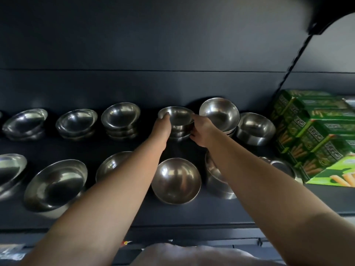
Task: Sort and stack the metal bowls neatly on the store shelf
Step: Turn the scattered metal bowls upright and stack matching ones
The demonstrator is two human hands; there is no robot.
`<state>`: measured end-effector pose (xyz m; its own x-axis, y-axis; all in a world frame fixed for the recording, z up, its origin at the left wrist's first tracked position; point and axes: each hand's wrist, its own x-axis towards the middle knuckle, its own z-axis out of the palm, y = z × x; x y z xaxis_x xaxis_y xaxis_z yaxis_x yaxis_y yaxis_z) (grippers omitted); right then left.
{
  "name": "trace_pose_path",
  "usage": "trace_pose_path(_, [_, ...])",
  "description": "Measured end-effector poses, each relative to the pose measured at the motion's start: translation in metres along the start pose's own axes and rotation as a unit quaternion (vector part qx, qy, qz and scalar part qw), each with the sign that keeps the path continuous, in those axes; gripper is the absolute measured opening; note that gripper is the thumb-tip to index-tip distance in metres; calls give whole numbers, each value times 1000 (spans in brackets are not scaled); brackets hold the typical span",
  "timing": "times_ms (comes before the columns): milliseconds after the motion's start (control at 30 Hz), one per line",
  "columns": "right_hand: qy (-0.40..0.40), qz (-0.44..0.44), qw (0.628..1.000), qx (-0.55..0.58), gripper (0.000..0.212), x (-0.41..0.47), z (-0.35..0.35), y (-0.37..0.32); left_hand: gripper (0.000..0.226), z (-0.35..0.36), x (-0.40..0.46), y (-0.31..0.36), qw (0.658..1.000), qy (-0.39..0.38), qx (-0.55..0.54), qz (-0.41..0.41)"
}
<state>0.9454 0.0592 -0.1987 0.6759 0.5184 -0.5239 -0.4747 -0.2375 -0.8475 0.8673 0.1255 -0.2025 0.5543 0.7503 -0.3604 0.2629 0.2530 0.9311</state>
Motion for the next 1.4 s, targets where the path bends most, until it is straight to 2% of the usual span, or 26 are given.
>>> trace_pose_path(300, [7,0,1000,-12,46,7,5,7,47,-5,10,-12,999,-7,-37,-10])
trace_pose_path(633, [5,3,1000,-21,45,-2,5,6,50,-11,10,-9,999,-11,-22,-24])
trace_pose_path(833, [17,-28,998,-45,40,-17,-4,6,49,-14,-5,-3,999,-6,-42,-28])
trace_pose_path(967, [71,-89,987,-115,39,-43,-22,5,45,-13,-23,2,993,0,-112,-31])
trace_pose_path(1033, [103,-118,977,-143,32,-61,-37,5,42,-7,-41,3,989,-37,-138,-28])
trace_pose_path(1133, [169,-161,954,-189,29,-86,-66,11,43,7,-75,-7,981,-135,-136,-22])
trace_pose_path(1233, [226,-162,941,-190,29,-103,-91,23,42,25,-99,-25,982,-156,-106,-30])
trace_pose_path(1300, [227,-145,944,-189,39,-103,-104,34,41,37,-107,-38,984,-153,-85,-32])
trace_pose_path(1400, [199,-132,953,-188,90,-78,-130,56,38,49,-119,-51,986,-143,-75,-40])
